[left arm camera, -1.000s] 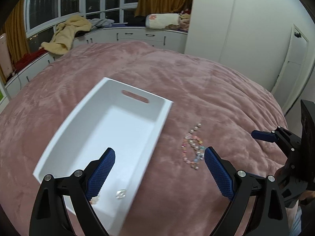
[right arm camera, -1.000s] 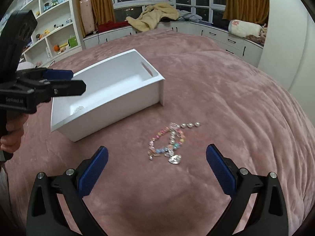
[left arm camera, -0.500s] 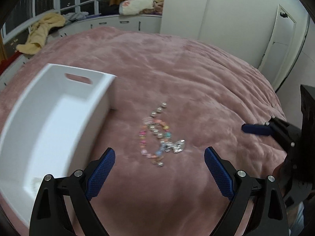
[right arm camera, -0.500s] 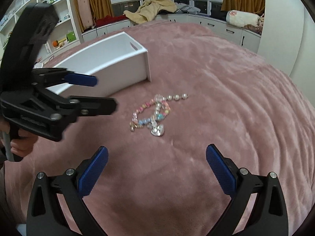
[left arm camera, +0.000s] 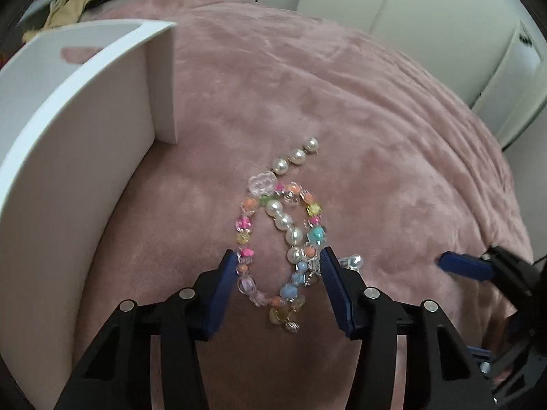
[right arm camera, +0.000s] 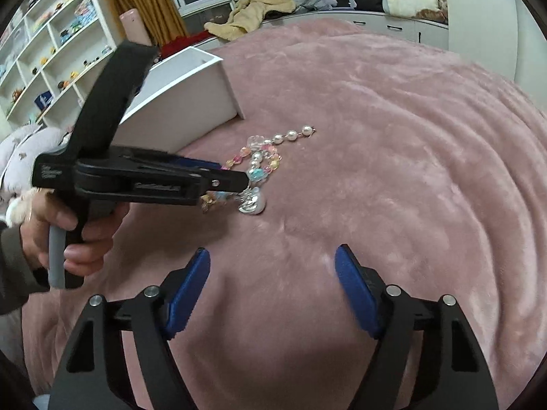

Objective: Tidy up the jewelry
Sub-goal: 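Move both tools back to the jewelry pile, then grasp the colorful beaded bracelet with the left tool while the right tool grasps a small silver charm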

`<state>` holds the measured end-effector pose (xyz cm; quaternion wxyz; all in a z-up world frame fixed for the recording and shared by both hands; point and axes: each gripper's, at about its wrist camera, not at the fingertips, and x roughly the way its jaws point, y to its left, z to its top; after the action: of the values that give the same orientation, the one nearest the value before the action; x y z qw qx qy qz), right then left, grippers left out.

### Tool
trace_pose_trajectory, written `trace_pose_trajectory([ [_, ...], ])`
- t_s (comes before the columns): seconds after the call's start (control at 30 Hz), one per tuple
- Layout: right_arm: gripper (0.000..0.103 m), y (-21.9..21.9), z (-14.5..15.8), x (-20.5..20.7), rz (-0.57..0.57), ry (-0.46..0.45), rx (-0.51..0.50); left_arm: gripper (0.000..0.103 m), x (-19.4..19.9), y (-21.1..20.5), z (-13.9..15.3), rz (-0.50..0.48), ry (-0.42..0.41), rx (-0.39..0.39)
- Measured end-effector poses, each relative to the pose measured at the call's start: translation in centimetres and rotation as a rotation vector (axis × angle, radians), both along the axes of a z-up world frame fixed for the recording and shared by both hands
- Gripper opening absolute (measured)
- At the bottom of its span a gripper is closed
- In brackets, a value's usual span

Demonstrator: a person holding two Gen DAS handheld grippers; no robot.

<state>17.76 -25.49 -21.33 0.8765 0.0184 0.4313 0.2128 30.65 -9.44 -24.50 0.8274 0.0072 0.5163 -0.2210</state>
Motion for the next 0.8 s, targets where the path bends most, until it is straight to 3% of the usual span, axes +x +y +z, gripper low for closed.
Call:
trace_pose_trajectory([
  [0.07, 0.075, 0.3, -0.1, 0.7, 0.0, -0.008, 0.013, 0.047, 0.2, 0.1, 0.0, 0.006, -0.001, -0.001],
  [0.17, 0.069, 1.0, -0.4, 2.0, 0.002, -0.019, 0.035, 0.024, 0.6, 0.1, 0.3, 0.018, 0.004, -0.003],
  [0.27, 0.061, 1.7, -1.0, 3.4, 0.015, -0.006, 0.047, 0.013, 0.9, 0.1, 0.6, 0.022, 0.008, 0.001],
  [0.5, 0.032, 2.9, -2.0, 5.5, 0.018, 0.025, 0.009, 0.01, 0.9, 1.5, 1.6, 0.048, 0.006, -0.014],
  [0.57, 0.016, 3.2, -2.3, 5.8, 0.036, 0.038, 0.014, 0.011, 1.1, 1.6, 1.6, 0.043, 0.013, -0.013],
  [0.67, 0.016, 3.6, -2.4, 5.6, 0.047, 0.03, -0.004, 0.011, 1.1, 1.5, 1.2, 0.033, 0.015, 0.025],
  [0.8, 0.016, 3.1, -1.9, 4.8, 0.037, 0.008, 0.018, 0.01, 1.0, 2.2, 2.2, 0.058, 0.003, -0.007],
])
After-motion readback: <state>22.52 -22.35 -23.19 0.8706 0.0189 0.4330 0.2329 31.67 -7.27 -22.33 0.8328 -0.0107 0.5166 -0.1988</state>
